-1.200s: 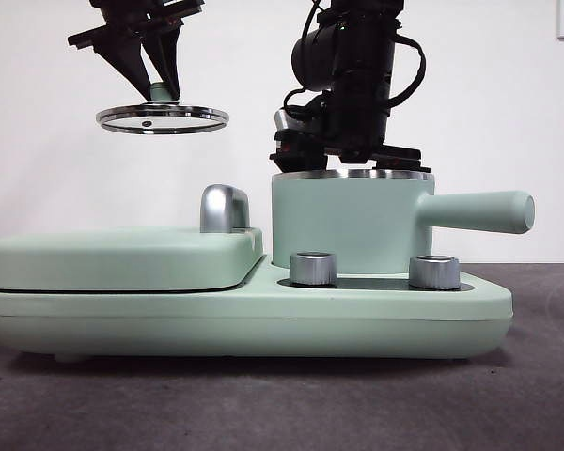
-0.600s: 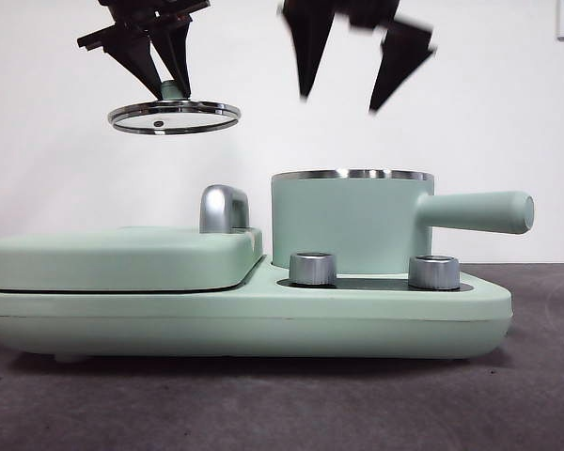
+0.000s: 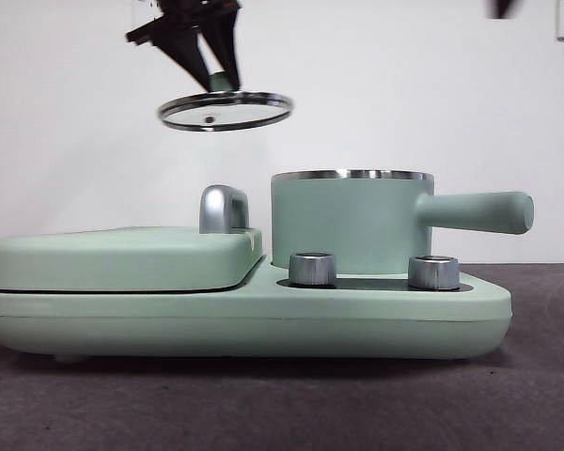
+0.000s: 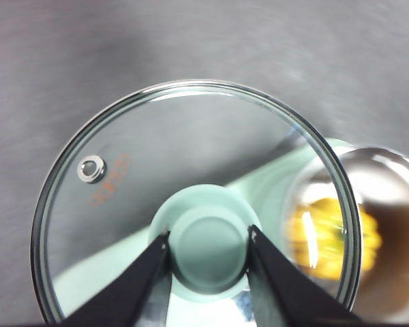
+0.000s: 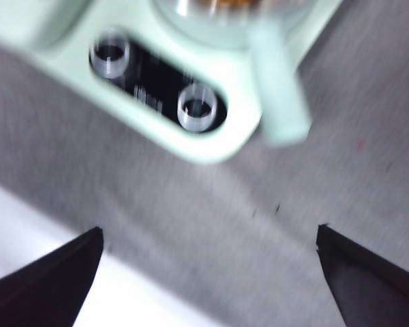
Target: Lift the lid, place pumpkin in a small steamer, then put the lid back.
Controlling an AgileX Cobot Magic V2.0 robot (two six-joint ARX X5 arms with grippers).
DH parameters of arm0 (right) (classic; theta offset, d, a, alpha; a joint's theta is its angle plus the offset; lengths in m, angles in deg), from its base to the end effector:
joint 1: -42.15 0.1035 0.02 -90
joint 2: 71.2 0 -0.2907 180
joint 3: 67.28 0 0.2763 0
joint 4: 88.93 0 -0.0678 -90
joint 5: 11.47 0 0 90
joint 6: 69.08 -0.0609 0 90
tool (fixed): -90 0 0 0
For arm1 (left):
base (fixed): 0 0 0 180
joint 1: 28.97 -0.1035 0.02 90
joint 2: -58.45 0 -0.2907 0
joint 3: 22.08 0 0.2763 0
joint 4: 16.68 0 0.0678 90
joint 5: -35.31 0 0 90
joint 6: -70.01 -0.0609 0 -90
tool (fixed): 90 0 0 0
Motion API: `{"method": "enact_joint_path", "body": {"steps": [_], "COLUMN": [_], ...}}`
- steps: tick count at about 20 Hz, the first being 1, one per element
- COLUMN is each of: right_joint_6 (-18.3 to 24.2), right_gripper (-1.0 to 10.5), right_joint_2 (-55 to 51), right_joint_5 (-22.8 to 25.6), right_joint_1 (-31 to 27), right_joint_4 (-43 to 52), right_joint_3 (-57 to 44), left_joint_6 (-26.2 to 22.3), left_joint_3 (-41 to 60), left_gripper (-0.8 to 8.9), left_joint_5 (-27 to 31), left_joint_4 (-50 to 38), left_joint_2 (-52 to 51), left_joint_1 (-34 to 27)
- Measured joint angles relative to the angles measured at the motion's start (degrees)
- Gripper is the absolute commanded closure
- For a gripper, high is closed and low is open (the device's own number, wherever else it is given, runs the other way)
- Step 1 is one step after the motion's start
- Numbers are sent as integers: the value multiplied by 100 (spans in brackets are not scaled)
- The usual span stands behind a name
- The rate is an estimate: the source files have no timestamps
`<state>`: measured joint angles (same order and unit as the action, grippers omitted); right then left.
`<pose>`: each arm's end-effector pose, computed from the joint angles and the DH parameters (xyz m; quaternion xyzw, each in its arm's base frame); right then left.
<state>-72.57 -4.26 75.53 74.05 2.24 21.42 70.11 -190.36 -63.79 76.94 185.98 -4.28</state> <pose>0.1790 0.1152 0.3549 -0.1136 0.5423 0.2336 0.7990 0.4354 -0.2108 0.4124 0.0596 0.4413 -0.2598 0.8568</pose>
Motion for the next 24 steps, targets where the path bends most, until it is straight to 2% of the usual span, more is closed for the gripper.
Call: {"method": "enact_joint_path", "body": {"steps": [4,9,16,24], "right_joint_6": [-372,-758,-1073,-1196], "right_gripper": [451,451,451,451], "right_joint_2": [-1556,-3215,-4568,-4745], "right_joint_5": [0,17,284,306], "right_joint_1": [46,46,46,46], "right_joint_4": [1191,1722,1696,1635], "right_joint_3": [-1611,-2826,-2994,-2992], "left_joint_6": [55,92,96,81], "left_joint_3": [0,2,107,514], "left_gripper": [807,806,806,806], "left_joint_5": [-7,-7,74,216], "left_joint_4": [0,4,4,7], "left_joint_2": [-2,-2,-2,-2], "left_joint_1": [518,968,1532,1600]}}
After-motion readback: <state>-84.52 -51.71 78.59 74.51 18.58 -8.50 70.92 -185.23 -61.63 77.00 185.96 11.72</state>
